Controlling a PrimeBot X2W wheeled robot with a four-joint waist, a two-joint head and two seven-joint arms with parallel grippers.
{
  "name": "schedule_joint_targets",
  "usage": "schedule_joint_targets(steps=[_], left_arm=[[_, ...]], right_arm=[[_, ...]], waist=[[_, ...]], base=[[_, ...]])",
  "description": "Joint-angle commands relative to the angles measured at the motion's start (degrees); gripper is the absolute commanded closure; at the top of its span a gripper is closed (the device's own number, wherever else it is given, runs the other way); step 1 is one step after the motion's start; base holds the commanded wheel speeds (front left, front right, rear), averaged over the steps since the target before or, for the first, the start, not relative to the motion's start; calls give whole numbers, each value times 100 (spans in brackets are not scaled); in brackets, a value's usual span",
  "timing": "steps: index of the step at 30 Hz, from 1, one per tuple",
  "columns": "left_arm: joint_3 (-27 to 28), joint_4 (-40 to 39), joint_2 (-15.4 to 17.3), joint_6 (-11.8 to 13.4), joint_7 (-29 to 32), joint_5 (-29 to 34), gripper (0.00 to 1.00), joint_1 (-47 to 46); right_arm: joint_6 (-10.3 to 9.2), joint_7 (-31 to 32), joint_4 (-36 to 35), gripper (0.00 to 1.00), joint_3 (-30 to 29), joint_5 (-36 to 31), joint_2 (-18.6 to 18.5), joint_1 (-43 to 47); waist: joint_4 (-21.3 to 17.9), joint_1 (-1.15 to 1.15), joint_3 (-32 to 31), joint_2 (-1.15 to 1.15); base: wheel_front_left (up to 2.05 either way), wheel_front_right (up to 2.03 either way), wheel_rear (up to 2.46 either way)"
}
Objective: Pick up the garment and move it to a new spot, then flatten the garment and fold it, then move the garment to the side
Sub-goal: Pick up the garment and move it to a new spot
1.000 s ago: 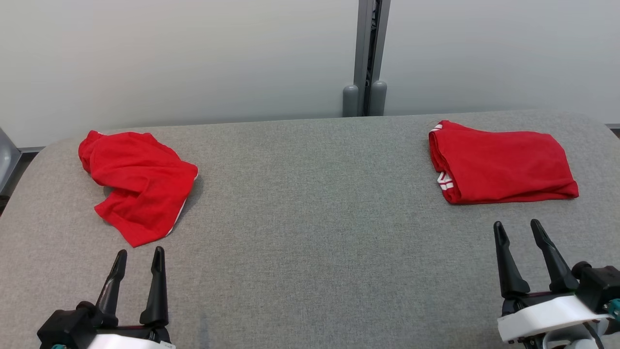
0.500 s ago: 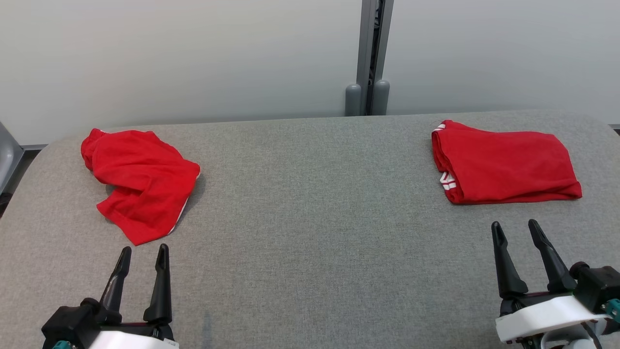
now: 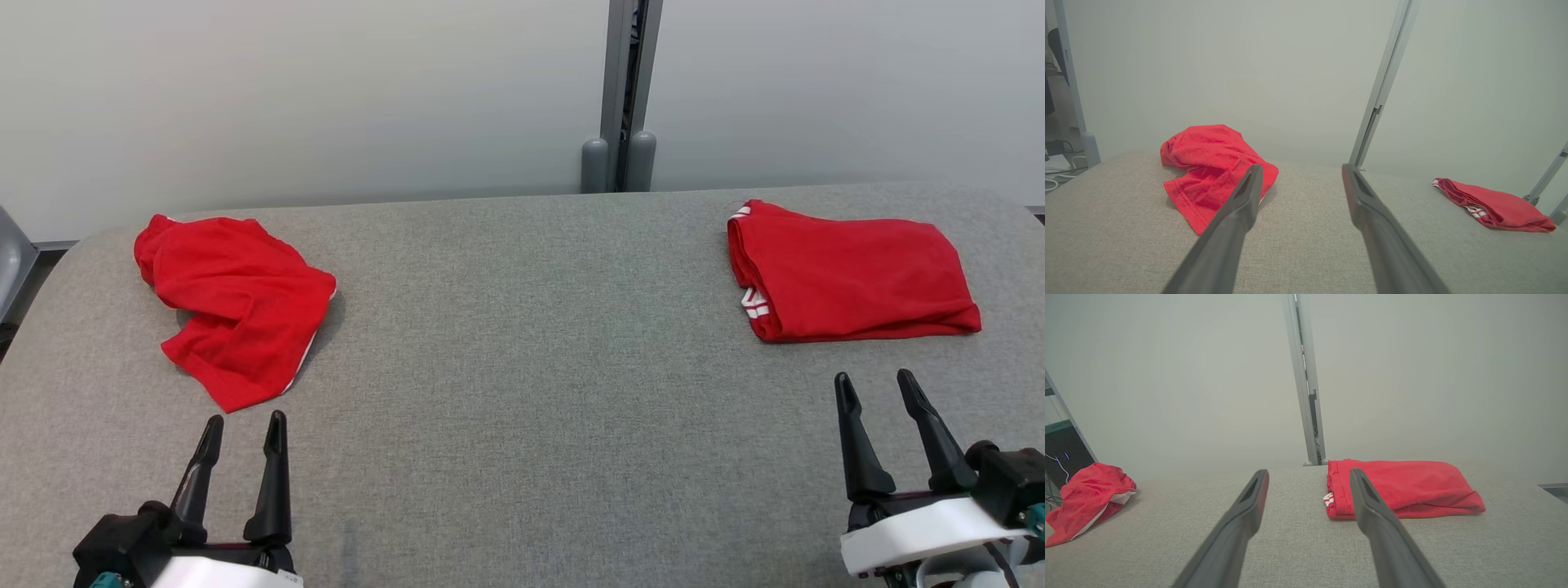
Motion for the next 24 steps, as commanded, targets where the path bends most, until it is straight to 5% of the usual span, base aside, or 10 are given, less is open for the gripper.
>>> schedule_joint_targets(steps=[1, 24], left_arm=[[5, 7, 33, -10, -7, 48, 0, -97], [99, 156, 88, -10, -7, 126, 0, -147]], right_arm=[[2, -39, 27, 0, -46, -46, -33, -19], [2, -34, 180, 0, 70, -4, 27, -75]], waist=[[4, 0, 0, 0], [745, 0, -42, 0]], base=[[0, 0, 0], [0, 0, 0]])
